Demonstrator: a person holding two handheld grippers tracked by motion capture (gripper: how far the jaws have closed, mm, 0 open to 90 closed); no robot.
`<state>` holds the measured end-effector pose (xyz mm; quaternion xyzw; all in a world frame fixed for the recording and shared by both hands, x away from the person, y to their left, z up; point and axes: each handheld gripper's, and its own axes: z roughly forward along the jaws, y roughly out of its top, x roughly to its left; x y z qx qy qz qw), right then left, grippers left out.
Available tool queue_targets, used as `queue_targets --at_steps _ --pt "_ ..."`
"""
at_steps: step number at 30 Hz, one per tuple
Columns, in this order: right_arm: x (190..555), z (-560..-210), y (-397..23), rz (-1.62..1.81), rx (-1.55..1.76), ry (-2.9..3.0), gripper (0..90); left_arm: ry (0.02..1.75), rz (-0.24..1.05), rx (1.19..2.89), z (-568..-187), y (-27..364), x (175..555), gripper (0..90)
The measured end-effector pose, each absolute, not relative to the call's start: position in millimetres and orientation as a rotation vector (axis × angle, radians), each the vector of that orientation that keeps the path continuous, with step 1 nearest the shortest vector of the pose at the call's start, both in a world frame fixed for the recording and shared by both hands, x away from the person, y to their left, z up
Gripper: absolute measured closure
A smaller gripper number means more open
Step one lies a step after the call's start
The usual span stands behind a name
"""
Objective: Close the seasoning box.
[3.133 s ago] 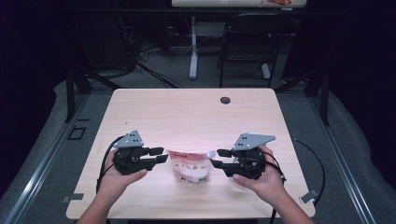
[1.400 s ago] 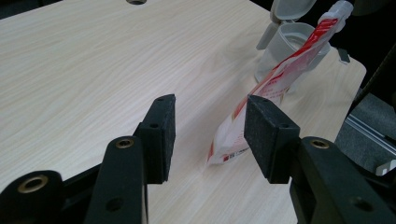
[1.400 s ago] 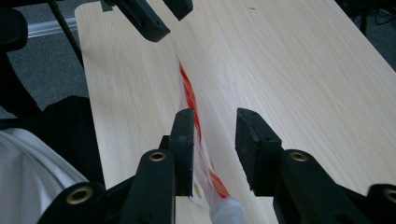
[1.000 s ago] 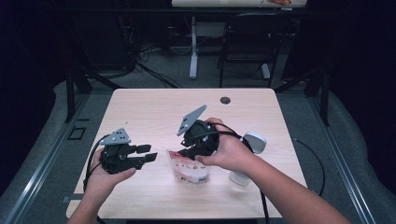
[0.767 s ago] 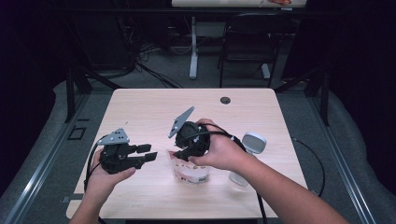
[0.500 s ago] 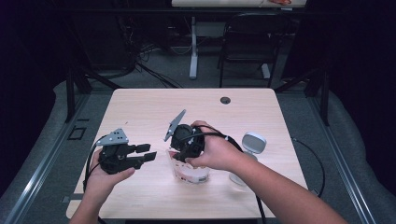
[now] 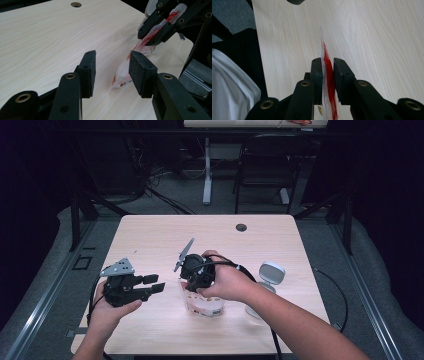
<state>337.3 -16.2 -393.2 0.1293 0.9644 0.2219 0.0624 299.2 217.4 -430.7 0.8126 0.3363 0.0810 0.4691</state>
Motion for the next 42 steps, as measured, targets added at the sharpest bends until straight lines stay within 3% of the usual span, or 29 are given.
queue_targets --at_steps 21,42 --pt "343.9 -393.2 -17.0 0.655 0.398 2.97 89.2 0.822 0.193 2.004 -435.1 214.1 300.6 57.2" --pt "350.0 -390.3 -27.4 0.696 0.429 2.984 90.0 0.799 0.179 2.023 -440.0 208.0 300.5 56.2"
